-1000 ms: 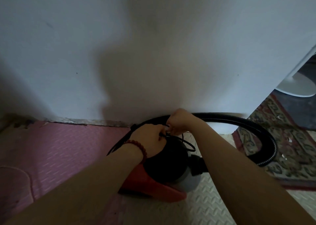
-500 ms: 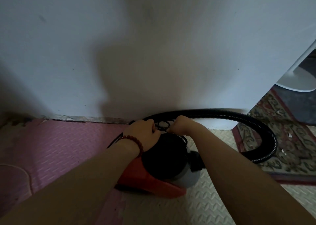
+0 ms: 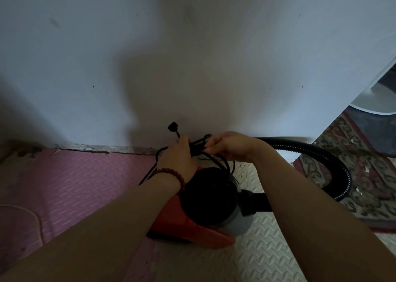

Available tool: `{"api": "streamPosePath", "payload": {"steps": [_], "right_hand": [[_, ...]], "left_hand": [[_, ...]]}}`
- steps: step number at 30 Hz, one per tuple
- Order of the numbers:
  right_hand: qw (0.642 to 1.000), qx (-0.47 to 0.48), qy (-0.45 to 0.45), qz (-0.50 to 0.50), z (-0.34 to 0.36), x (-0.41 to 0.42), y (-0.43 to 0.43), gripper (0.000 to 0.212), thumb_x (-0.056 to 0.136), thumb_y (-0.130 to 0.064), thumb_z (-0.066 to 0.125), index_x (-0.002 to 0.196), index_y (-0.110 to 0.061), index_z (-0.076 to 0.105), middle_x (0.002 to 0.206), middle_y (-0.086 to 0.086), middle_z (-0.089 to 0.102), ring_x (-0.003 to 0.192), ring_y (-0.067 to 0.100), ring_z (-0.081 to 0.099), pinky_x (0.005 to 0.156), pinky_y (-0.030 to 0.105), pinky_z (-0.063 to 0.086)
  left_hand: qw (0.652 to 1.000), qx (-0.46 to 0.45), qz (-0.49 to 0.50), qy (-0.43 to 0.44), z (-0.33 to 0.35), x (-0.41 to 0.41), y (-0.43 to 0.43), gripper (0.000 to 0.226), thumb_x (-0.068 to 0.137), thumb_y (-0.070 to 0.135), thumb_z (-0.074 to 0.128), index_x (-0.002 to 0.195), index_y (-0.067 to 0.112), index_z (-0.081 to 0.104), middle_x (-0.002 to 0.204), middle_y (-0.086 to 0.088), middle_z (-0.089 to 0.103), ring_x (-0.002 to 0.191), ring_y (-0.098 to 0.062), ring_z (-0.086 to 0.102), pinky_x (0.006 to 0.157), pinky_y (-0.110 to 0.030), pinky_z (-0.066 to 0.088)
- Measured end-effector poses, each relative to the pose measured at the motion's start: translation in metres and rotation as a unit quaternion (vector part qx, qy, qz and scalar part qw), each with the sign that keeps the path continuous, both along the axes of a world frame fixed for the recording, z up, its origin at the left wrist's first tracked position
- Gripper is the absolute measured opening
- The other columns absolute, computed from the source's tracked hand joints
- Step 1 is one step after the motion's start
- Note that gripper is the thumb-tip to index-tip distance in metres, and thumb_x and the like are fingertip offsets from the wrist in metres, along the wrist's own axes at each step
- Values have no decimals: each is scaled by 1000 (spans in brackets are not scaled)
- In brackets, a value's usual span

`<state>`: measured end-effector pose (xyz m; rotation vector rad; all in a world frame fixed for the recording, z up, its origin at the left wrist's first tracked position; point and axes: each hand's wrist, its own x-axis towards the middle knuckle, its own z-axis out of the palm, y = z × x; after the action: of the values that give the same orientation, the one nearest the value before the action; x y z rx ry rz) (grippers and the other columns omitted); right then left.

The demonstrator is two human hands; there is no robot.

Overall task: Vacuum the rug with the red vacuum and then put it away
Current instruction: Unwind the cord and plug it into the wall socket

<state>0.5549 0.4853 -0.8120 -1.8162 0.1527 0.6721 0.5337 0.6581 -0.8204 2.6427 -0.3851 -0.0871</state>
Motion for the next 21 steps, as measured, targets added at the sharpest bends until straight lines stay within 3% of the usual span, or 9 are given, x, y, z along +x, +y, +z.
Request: {"api": "streamPosePath", "payload": {"steps": [4,13,18,21], "right_hand": [[999,-34,16,32,-4,-2,1,12,83,-13,69,75,-22,68,71,-2,53,63,10,42,58,24,29],[986,-136,26,94,7,-4,14,8,82,-17,70,78,-20,65,59,-4,52,47,6,41,47,19,32],[979,-184,21,87,6,-4,17,17,83,-27,70,78,-13,61,60,1,49,45,10,35,44,22,28],[974,-216,5,74,3,-3,19,16,85,-24,61,76,-12,54,62,6,45,45,13,31,44,23,25]], "left_hand": [[1000,31,0,-2,-6,2,2,26,95,26,49,117,12,48,111,-10,55,97,-24,55,82,-36,48],[998,67,-14,-2,-16,3,6,18,91,24,51,106,16,56,104,-6,62,89,-21,59,77,-35,50],[997,69,-39,-5,-15,1,4,31,92,19,46,122,14,57,116,-8,60,101,-21,59,82,-29,46],[996,72,-39,-20,-14,0,3,30,94,21,43,117,11,60,111,-8,63,96,-20,60,80,-30,48]]}}
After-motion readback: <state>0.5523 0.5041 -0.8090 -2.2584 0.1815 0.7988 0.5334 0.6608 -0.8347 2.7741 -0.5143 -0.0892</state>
